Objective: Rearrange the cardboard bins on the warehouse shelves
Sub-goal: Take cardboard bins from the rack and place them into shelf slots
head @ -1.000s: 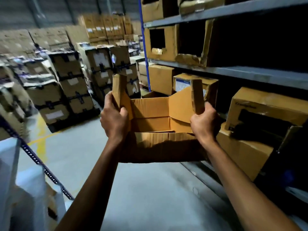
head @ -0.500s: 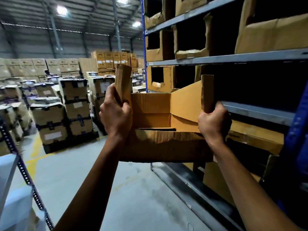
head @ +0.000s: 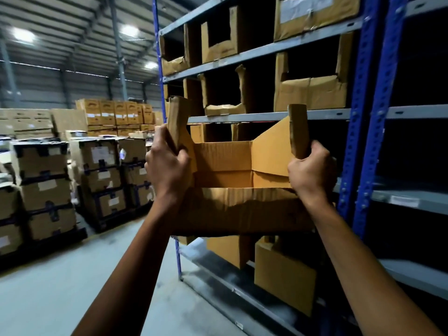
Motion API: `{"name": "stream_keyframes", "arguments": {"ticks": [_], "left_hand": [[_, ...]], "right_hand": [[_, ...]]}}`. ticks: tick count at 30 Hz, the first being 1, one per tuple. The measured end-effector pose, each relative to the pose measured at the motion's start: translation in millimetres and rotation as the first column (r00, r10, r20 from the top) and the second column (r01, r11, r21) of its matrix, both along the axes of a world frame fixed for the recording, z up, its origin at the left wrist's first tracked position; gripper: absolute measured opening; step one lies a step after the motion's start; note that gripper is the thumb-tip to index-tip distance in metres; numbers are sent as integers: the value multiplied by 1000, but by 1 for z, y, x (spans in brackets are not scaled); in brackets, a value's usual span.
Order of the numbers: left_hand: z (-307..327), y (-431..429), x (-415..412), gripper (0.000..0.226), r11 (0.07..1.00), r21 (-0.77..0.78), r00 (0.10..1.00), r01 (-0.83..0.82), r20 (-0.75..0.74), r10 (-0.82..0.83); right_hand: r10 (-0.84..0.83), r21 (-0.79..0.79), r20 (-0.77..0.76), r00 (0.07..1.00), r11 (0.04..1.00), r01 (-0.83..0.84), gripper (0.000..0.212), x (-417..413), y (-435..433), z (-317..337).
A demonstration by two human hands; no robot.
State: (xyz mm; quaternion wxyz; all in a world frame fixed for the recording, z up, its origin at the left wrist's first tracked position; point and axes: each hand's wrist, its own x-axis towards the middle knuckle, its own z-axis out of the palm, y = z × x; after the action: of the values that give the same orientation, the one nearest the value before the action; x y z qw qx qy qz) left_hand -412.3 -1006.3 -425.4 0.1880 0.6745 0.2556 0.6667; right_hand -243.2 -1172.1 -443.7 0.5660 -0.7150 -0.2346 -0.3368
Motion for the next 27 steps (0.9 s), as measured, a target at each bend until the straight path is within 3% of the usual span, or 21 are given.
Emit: {"name": "stream_keyframes", "arguments": {"ticks": [8, 15, 27], "left_hand": [[14, -18, 29, 53, 982, 67, 979, 177, 88, -183], [10, -17, 56, 40, 943, 78, 937, 322, 119, -330], [-22, 17, 102, 41, 921, 113, 909, 374, 152, -388]], "right_hand": [[-164, 40, 8, 986, 986, 164, 14, 4, -46, 22], [-276, 79, 47, 960, 959, 272, 18, 11, -58, 23], [-390, 56, 58, 919, 920, 387, 19, 38, -51, -4]]}}
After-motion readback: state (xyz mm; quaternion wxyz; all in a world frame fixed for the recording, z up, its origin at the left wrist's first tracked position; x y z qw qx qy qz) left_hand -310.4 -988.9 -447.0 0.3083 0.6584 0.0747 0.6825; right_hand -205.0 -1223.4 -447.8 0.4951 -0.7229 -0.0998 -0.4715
